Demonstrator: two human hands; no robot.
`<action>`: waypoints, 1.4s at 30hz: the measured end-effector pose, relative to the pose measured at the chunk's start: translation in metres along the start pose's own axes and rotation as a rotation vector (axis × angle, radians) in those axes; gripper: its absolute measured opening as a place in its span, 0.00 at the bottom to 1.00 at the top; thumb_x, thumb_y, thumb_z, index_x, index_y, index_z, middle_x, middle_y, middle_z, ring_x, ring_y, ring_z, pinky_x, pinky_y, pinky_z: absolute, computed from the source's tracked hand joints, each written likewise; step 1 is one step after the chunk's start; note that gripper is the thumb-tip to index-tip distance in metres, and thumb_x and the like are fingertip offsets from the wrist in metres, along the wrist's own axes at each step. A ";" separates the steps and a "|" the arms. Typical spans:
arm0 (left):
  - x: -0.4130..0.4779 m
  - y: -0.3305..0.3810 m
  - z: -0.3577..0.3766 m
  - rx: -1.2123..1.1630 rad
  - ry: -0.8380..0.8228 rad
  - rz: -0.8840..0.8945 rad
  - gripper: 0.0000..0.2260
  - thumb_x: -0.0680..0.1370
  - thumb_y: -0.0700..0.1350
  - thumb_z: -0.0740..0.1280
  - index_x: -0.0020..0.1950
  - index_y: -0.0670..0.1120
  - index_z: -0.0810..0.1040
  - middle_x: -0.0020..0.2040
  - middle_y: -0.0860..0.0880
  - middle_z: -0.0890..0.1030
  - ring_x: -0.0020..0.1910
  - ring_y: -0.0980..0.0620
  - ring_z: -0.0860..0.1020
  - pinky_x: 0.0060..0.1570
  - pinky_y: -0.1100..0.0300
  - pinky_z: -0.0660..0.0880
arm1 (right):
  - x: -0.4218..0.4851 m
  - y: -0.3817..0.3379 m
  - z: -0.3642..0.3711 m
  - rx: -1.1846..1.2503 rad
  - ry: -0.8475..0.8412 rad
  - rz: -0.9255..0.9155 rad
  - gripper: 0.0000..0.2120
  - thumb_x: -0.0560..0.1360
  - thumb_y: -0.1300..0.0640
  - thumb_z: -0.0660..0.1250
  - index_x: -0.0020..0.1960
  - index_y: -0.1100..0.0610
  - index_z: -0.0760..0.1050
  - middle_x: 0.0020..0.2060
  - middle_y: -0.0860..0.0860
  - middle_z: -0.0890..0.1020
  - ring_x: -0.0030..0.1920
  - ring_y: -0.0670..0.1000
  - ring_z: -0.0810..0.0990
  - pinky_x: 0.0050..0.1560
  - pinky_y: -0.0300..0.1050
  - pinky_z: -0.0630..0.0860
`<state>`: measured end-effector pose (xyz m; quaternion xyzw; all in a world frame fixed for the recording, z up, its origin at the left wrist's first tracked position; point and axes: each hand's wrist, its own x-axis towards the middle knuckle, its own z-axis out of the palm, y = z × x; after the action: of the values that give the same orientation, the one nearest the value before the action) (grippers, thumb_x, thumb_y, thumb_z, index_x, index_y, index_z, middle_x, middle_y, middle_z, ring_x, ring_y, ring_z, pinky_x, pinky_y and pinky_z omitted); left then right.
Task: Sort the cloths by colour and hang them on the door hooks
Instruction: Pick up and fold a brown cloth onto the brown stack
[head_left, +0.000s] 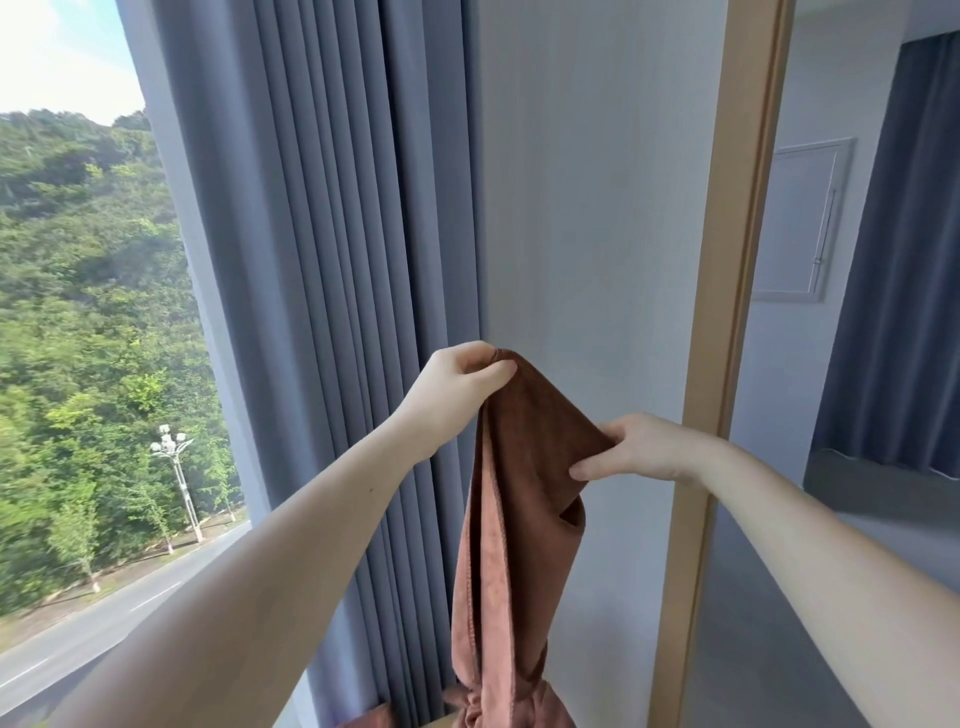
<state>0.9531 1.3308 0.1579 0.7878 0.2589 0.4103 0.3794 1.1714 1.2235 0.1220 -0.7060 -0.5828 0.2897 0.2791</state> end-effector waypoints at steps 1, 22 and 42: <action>-0.001 -0.001 -0.002 0.004 0.001 -0.006 0.07 0.80 0.44 0.67 0.49 0.44 0.84 0.48 0.45 0.86 0.50 0.48 0.85 0.55 0.51 0.80 | 0.000 0.000 -0.001 -0.027 0.028 0.004 0.12 0.70 0.46 0.79 0.53 0.45 0.86 0.48 0.37 0.87 0.56 0.38 0.81 0.61 0.38 0.72; -0.013 -0.021 -0.014 -0.179 -0.028 -0.099 0.08 0.81 0.44 0.69 0.56 0.42 0.86 0.52 0.48 0.88 0.54 0.52 0.86 0.64 0.55 0.78 | 0.002 -0.008 -0.012 0.196 0.659 -0.342 0.14 0.70 0.53 0.81 0.52 0.45 0.81 0.45 0.46 0.85 0.49 0.50 0.84 0.54 0.48 0.80; -0.002 0.001 -0.021 0.115 -0.080 -0.071 0.25 0.75 0.60 0.73 0.71 0.58 0.73 0.51 0.49 0.85 0.51 0.52 0.84 0.55 0.54 0.80 | 0.002 -0.026 0.007 0.716 0.506 -0.330 0.04 0.73 0.59 0.77 0.48 0.55 0.86 0.46 0.53 0.88 0.48 0.53 0.87 0.52 0.49 0.81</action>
<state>0.9343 1.3372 0.1663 0.8144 0.2945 0.3493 0.3577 1.1499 1.2296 0.1361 -0.5117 -0.4641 0.2430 0.6810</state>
